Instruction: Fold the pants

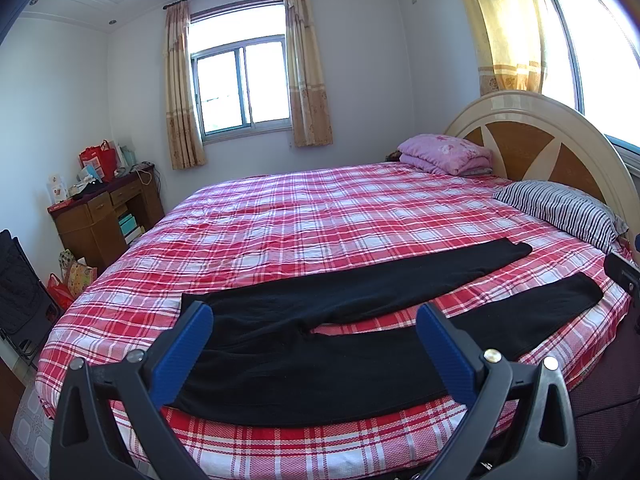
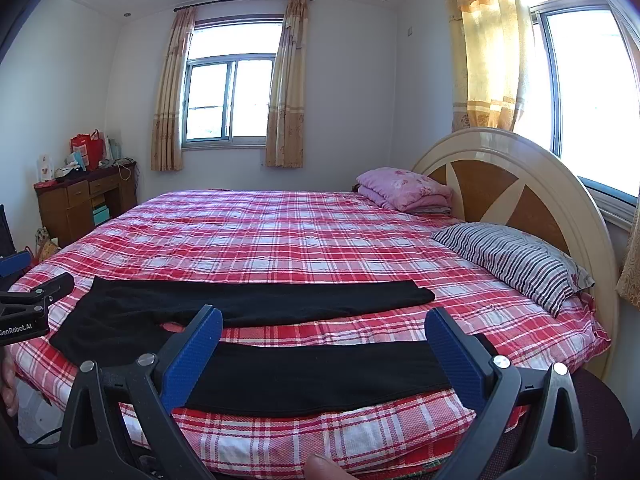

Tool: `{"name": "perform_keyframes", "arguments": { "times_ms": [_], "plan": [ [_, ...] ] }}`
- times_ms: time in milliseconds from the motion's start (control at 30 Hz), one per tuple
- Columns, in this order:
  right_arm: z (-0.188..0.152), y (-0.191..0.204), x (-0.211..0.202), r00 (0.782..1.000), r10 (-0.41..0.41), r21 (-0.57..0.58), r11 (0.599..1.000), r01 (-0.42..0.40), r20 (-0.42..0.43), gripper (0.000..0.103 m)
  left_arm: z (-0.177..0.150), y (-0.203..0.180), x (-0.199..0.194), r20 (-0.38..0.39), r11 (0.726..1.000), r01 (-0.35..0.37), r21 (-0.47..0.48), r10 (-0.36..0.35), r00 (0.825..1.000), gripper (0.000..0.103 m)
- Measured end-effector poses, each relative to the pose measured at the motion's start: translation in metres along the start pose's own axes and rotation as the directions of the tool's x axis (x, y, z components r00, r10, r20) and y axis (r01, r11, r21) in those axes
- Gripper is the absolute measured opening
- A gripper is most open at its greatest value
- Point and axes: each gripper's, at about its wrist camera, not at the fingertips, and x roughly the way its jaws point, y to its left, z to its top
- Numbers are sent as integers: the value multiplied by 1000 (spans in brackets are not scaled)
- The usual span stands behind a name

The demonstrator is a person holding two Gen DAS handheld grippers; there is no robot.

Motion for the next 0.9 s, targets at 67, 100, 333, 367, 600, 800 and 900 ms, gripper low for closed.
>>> {"name": "perform_keyframes", "arguments": {
  "times_ms": [67,100,333,367,600,800,900],
  "plan": [
    [0,0,1,1000,0,-1,1000,0,-2,102,-1,0,0,-2,1000,0,0,0,1000,103],
    [0,0,1,1000,0,-1,1000,0,-3,102,-1,-1,2,-4,1000,0,0,0,1000,103],
    [0,-1,2,1000,-1,-3,1000,1,-6,102,-2,-3,6,-13,1000,2,1,-2,1000,103],
    [-1,-1,3,1000,-3,-5,1000,3,-6,102,-3,-3,7,-14,1000,2,1,-2,1000,103],
    [-10,-5,35,1000,-8,-9,1000,7,-30,102,-6,9,48,-54,999,-31,22,32,998,103],
    [-28,-13,103,988,-19,-25,1000,15,-154,102,-14,68,130,-139,986,-155,66,163,977,103],
    [-34,-19,138,978,-6,-22,1000,1,-209,102,-19,111,174,-212,970,-233,69,242,947,103]
  ]
}}
